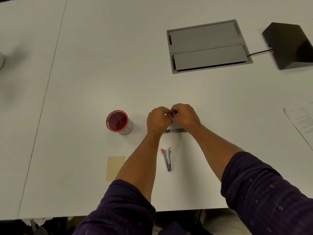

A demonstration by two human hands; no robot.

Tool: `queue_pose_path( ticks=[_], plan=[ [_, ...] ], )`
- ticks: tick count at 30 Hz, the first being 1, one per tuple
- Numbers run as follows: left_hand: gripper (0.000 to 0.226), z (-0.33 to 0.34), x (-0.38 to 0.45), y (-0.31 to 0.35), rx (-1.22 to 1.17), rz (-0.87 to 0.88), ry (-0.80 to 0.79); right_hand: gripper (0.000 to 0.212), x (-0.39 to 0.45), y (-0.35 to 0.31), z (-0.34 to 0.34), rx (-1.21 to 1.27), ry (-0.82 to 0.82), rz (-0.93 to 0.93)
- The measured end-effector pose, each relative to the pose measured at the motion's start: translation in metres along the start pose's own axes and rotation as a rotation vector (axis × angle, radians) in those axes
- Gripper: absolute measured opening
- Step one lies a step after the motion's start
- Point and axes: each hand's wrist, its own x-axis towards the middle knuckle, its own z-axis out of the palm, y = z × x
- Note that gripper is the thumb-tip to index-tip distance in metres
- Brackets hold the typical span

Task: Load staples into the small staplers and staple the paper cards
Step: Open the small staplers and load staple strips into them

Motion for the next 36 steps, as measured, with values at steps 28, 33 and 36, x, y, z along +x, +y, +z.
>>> queue_pose_path(
  ticks=[28, 33, 36],
  plan=[
    [0.028, 0.020, -0.068, -0.007, 0.499, 0.137, -0.102, 0.021, -0.085, 0.026, 0.005, -0.001, 0.108, 0.080],
    [0.024, 0.024, -0.067, -0.007, 0.496, 0.118, -0.107, 0.020, -0.087, 0.027, 0.016, 0.001, 0.090, 0.113],
    [0.024, 0.025, -0.066, -0.011, 0.483, 0.096, -0.113, 0.020, -0.088, 0.028, 0.020, -0.007, 0.089, 0.122]
  ],
)
